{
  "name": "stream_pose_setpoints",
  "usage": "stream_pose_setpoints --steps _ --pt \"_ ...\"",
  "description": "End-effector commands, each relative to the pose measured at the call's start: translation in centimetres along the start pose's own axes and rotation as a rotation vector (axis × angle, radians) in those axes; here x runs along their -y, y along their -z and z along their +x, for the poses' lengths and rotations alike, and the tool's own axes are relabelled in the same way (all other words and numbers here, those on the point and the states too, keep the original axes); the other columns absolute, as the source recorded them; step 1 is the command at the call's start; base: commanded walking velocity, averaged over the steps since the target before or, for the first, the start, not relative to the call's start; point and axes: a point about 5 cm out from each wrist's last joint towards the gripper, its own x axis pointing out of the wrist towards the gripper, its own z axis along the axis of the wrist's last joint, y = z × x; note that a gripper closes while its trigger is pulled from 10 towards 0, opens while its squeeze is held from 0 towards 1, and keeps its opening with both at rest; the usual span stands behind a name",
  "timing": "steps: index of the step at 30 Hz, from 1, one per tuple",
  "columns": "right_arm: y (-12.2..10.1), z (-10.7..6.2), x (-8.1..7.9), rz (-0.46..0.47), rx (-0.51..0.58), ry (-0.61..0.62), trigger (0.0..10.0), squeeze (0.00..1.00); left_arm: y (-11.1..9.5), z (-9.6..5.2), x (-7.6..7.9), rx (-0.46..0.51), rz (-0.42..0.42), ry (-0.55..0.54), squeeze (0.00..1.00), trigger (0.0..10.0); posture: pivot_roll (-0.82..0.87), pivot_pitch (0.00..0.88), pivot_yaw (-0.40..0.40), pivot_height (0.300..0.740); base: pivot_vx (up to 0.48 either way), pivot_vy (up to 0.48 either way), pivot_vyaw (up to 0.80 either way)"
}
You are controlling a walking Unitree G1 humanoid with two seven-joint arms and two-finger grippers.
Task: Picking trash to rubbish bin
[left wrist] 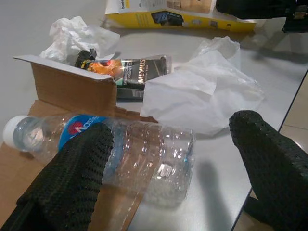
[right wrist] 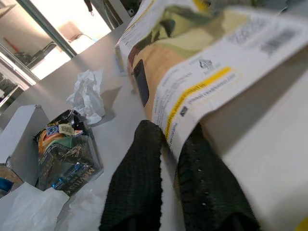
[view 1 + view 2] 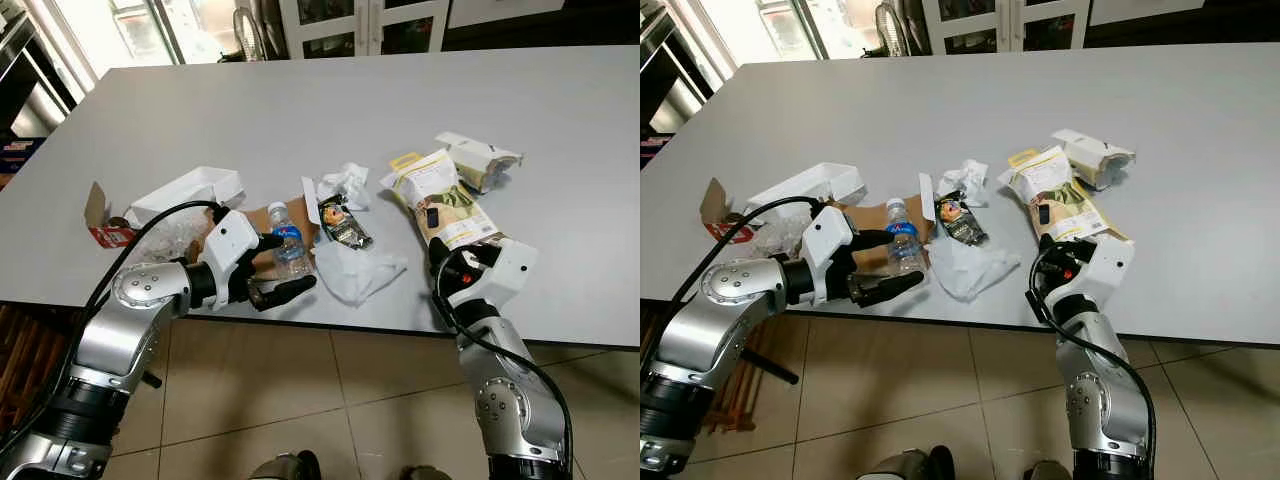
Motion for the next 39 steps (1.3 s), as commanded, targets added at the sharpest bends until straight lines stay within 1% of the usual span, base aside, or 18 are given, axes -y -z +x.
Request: stream_pose_setpoints --steps 1,6,10,13,14,15,18,19,20,21,22,24,27,28,32,35,37,39 --pt "0.2 0.0 0.0 0.007 -0.001 0.009 0.0 0.0 -0.2 -0.3 -0.2 -0.011 0.024 -0.006 0.0 10.0 -0.01 0.138 0.135 0.74 0.0 0.0 0.0" --pt "-0.4 0.0 -0.4 -0.006 0.024 -0.007 0.0 0.0 -0.2 -0.3 -0.3 -0.009 0.025 -0.01 0.0 10.0 0.0 0.136 0.133 0.74 0.0 0.0 0.0" --pt "-1.0 -0.4 -0.7 -0.055 0.053 -0.012 0.0 0.0 -0.2 -0.3 -0.4 -0.009 0.025 -0.012 0.0 10.0 -0.01 0.133 0.132 0.74 0.0 0.0 0.0" --pt "-1.5 -0.5 -0.7 -0.064 0.075 -0.003 0.0 0.0 -0.2 -0.3 -0.3 -0.008 0.024 -0.012 0.0 10.0 -0.01 0.13 0.134 0.74 0.0 0.0 0.0" --pt "-1.6 -0.5 -0.7 -0.069 0.08 0.001 1.1 0.0 -0.2 -0.2 -0.3 -0.008 0.024 -0.011 0.0 10.0 -0.01 0.13 0.134 0.74 0.0 0.0 0.0" --pt "-1.7 -0.5 -0.7 -0.072 0.084 0.001 1.9 0.0 -0.2 -0.2 -0.3 -0.009 0.025 -0.009 0.0 10.0 -0.01 0.129 0.135 0.74 0.0 0.0 0.0" --pt "-1.8 -0.5 -0.8 -0.078 0.088 -0.001 2.2 0.0 -0.1 -0.1 -0.3 -0.01 0.026 -0.007 0.0 10.0 -0.02 0.128 0.135 0.74 0.0 0.0 0.0" --pt "-1.9 -0.5 -0.9 -0.086 0.092 -0.003 4.5 0.0 -0.2 -0.1 -0.3 -0.009 0.026 -0.005 0.0 10.0 -0.02 0.128 0.135 0.74 0.0 0.0 0.0" --pt "-2.0 -0.6 -1.0 -0.098 0.096 -0.004 10.0 0.0 -0.2 0.0 -0.3 -0.009 0.026 -0.005 0.0 10.0 -0.02 0.125 0.135 0.74 0.0 0.0 0.0" --pt "-2.0 -0.6 -1.0 -0.098 0.096 -0.004 10.0 0.0 -0.2 0.0 -0.3 -0.009 0.026 -0.005 0.0 10.0 -0.02 0.125 0.135 0.74 0.0 0.0 0.0" --pt "-2.4 -0.6 -1.3 -0.133 0.111 -0.015 10.0 0.0 -0.2 0.1 -0.3 -0.008 0.027 -0.005 0.0 10.0 -0.02 0.124 0.135 0.74 0.0 0.0 0.0" --pt "-2.9 -0.6 -1.7 -0.17 0.136 -0.019 10.0 0.0 -0.1 0.2 -0.4 -0.007 0.028 -0.005 0.0 10.0 -0.02 0.122 0.134 0.74 0.0 0.0 0.0" --pt "-3.4 -0.6 -2.0 -0.191 0.158 -0.021 10.0 0.0 -0.1 0.2 -0.3 -0.005 0.028 -0.004 0.0 10.0 -0.03 0.12 0.134 0.74 0.0 0.0 0.0" --pt "-4.0 -0.6 -2.4 -0.236 0.184 -0.026 10.0 0.0 -0.1 0.3 -0.3 -0.004 0.028 -0.005 0.0 10.0 -0.03 0.117 0.133 0.74 0.0 0.0 0.0" --pt "-4.8 -0.9 -3.0 -0.307 0.226 -0.032 10.0 0.0 -0.2 0.4 -0.4 0.002 0.028 -0.009 0.0 10.0 -0.03 0.112 0.132 0.74 0.0 0.0 0.0" --pt "-5.1 -1.2 -3.1 -0.346 0.242 -0.028 10.0 0.0 -0.2 0.4 -0.4 0.014 0.023 -0.019 0.0 10.0 -0.03 0.109 0.131 0.74 0.0 0.0 0.0" --pt "-5.4 -1.6 -3.1 -0.397 0.257 -0.024 10.0 0.0 -0.2 0.5 -0.4 0.027 0.012 -0.031 0.0 10.0 -0.04 0.107 0.129 0.74 0.0 0.0 0.0" --pt "-5.4 -2.1 -3.0 -0.426 0.259 -0.012 10.0 0.0 -0.3 0.7 -0.4 0.044 0.005 -0.048 0.0 10.0 -0.05 0.105 0.125 0.74 0.0 0.0 0.0"
